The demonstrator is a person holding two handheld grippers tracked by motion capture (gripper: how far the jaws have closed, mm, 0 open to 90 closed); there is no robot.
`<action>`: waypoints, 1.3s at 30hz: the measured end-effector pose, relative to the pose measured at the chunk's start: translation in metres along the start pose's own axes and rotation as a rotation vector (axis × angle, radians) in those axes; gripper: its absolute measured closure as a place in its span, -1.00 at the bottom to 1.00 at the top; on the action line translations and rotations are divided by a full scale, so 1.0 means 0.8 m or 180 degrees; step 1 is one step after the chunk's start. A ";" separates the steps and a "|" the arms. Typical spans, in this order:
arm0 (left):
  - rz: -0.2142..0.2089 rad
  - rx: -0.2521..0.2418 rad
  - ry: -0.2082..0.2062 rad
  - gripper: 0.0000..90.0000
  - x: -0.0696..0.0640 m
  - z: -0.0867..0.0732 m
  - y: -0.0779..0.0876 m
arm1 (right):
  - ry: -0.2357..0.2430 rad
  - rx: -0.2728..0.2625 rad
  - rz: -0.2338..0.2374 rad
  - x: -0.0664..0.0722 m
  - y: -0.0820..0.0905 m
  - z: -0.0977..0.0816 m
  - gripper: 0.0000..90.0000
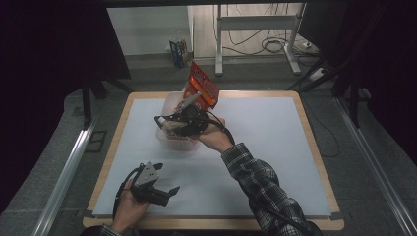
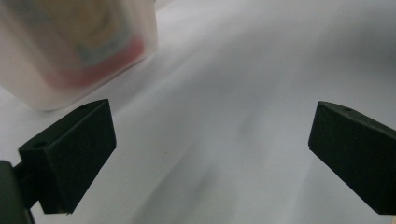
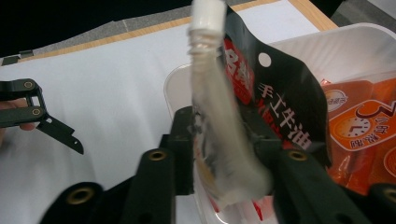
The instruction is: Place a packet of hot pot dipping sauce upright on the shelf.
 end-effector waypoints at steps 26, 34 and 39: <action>-0.0041 0.0057 0.0042 -0.96 -0.001 0.000 -0.001 | 0.0018 -0.0112 -0.0055 0.005 0.013 -0.004 -0.44; -0.0028 0.0050 0.0004 -0.96 -0.003 0.000 -0.001 | -0.0031 -0.0195 0.0008 0.005 0.022 -0.009 -0.59; -0.0014 0.0040 -0.0005 -0.97 -0.003 0.000 -0.001 | -0.0065 -0.0201 0.0004 0.006 0.025 -0.014 -0.65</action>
Point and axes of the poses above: each handheld gripper's, and its own axes: y roughly backward along the jaws, z roughly out of its top, x roughly to its left, the point moved 3 cm from there along -y, roughly forward along the jaws, and after that the axes turned 6 degrees about y, right-handed, at the moved point
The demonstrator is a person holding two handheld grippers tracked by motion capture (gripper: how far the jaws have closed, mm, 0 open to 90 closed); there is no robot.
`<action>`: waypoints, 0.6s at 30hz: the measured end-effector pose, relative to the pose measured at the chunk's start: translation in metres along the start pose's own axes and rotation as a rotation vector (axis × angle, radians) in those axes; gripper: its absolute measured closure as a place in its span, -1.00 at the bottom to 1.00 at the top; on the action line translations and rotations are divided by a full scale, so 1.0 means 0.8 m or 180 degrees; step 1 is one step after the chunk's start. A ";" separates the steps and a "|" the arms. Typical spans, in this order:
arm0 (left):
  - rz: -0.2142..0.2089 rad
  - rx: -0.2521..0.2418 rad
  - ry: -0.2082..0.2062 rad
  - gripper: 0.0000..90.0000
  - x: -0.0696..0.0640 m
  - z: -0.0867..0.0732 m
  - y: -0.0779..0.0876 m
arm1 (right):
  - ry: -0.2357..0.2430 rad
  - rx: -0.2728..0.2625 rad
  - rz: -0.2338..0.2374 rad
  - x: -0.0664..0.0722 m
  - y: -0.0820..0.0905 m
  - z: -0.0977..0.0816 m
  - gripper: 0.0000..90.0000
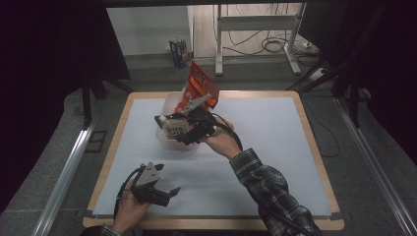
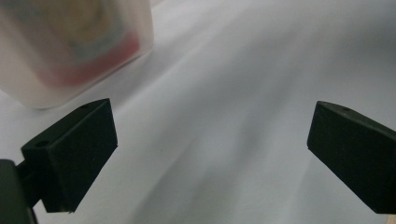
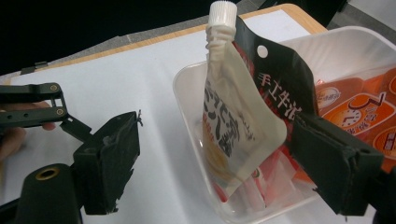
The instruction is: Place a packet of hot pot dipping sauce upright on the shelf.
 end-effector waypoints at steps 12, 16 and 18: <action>0.0012 0.0026 -0.0048 -0.97 -0.002 -0.001 -0.002 | -0.0165 -0.0074 0.0041 0.002 0.011 -0.014 -0.87; 0.0013 0.0035 -0.0070 -0.97 -0.003 -0.001 -0.002 | -0.0159 -0.0069 0.0009 0.005 0.012 -0.021 -0.94; 0.0005 0.0036 -0.0080 -0.97 -0.003 -0.001 -0.003 | -0.0149 -0.0089 -0.0018 0.006 0.013 -0.026 -0.98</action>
Point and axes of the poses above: each handheld gripper's, and its own axes: y roughly backward along the jaws, z roughly out of its top, x roughly to its left, the point moved 3 cm from there along -y, roughly forward along the jaws, and after that the axes turned 6 degrees about y, right-handed, at the moved point
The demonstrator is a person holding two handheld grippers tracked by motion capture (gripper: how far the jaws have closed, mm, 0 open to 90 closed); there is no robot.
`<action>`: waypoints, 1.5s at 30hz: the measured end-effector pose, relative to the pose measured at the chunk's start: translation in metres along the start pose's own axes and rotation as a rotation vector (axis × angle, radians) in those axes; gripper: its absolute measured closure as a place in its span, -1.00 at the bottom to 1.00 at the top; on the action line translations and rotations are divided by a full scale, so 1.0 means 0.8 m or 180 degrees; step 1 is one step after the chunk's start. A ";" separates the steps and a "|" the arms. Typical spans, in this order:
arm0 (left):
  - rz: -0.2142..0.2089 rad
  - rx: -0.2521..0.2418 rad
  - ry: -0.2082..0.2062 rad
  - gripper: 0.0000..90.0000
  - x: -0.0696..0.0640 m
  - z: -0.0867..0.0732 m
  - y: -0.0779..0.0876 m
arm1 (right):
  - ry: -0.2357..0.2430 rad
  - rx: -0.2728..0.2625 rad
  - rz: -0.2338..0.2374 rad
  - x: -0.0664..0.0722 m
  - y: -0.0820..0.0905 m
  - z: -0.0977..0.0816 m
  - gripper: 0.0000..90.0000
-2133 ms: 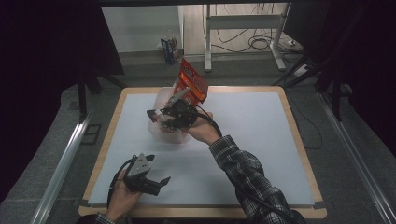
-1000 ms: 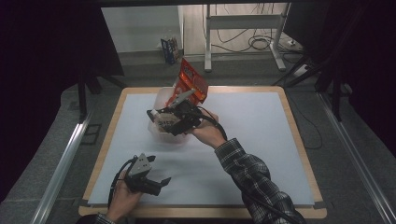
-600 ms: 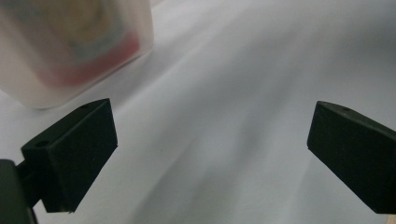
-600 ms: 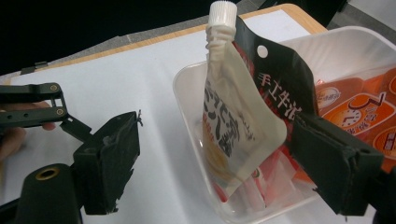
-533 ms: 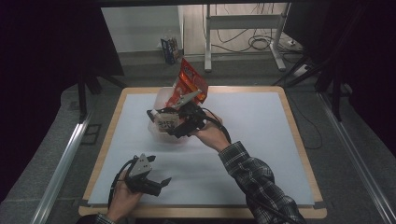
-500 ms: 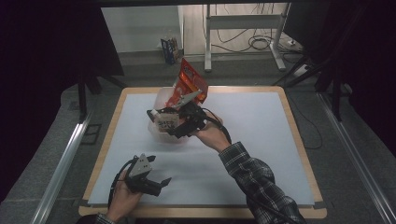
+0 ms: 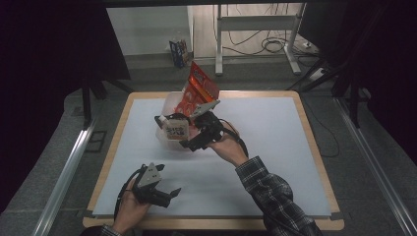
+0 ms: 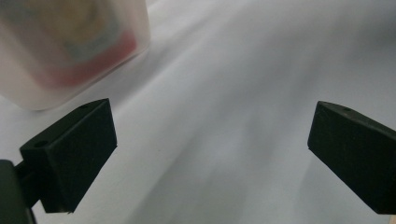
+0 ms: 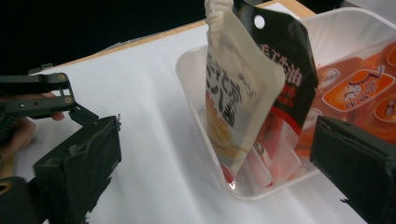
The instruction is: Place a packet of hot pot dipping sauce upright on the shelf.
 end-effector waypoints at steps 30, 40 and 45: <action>0.0022 0.0004 -0.0196 -1.00 -0.007 0.000 0.001 | -0.0126 -0.0147 -0.0048 0.014 0.020 -0.060 -1.00; 0.0029 -0.0009 -0.0196 -1.00 -0.008 -0.001 0.005 | -0.0196 -0.0109 -0.0113 0.020 0.032 -0.077 -1.00; 0.0024 -0.0011 -0.0177 -1.00 -0.008 -0.001 0.006 | -0.0194 -0.0076 -0.0158 0.022 0.039 -0.084 -1.00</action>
Point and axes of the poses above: each handheld gripper's, and its own axes: y roughly backward along the jaws, z roughly out of its top, x roughly to its left, the point moved 3 cm from there along -y, roughly forward along the jaws, and after that the axes turned 6 degrees about y, right-handed, at the moved point
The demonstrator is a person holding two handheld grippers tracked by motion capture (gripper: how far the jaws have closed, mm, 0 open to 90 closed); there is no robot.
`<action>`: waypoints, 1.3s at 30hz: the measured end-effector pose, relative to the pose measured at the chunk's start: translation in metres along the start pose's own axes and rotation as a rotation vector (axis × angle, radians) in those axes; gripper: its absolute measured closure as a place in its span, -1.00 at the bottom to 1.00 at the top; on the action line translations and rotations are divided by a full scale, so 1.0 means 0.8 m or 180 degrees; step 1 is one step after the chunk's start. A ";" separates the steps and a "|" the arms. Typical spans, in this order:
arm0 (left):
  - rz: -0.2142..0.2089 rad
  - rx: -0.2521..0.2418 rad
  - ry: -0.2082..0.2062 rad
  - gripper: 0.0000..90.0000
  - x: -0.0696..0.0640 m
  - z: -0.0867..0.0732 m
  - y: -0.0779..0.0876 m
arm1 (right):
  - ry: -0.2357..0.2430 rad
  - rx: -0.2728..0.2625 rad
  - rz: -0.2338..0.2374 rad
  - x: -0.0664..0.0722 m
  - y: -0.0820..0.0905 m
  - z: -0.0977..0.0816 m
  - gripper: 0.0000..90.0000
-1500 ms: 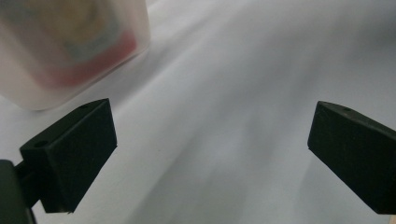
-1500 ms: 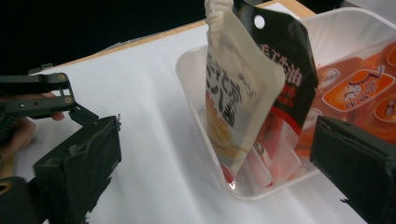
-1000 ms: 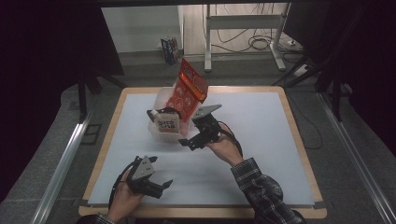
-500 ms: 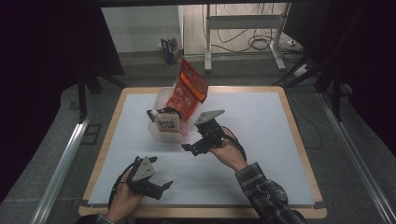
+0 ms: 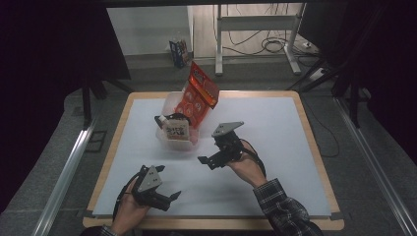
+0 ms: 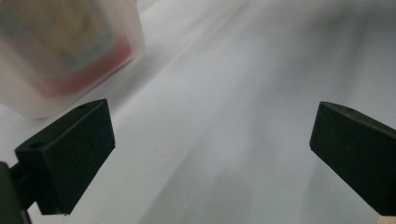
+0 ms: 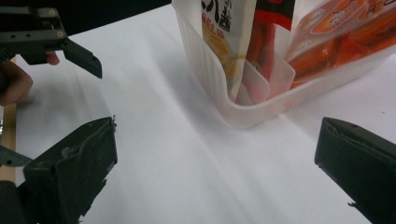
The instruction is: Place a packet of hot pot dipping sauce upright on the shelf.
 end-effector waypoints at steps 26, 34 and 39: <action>0.0046 0.0012 0.0014 -1.00 -0.001 0.001 0.005 | 0.0103 0.0066 -0.0105 0.027 0.023 -0.018 -1.00; 0.0067 0.0053 0.0005 -1.00 -0.002 0.002 0.005 | 0.0107 0.0094 -0.0083 0.033 0.023 -0.027 -1.00; 0.0064 0.0065 0.0000 -1.00 -0.002 0.002 0.005 | 0.0125 0.0107 -0.0068 0.036 0.023 -0.032 -1.00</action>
Point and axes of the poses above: each handheld gripper's, and its own axes: y roughly backward along the jaws, z roughly out of its top, x roughly to its left, the point moved 3 cm from there along -y, roughly forward along the jaws, and after that the axes turned 6 degrees about y, right-handed, at the moved point
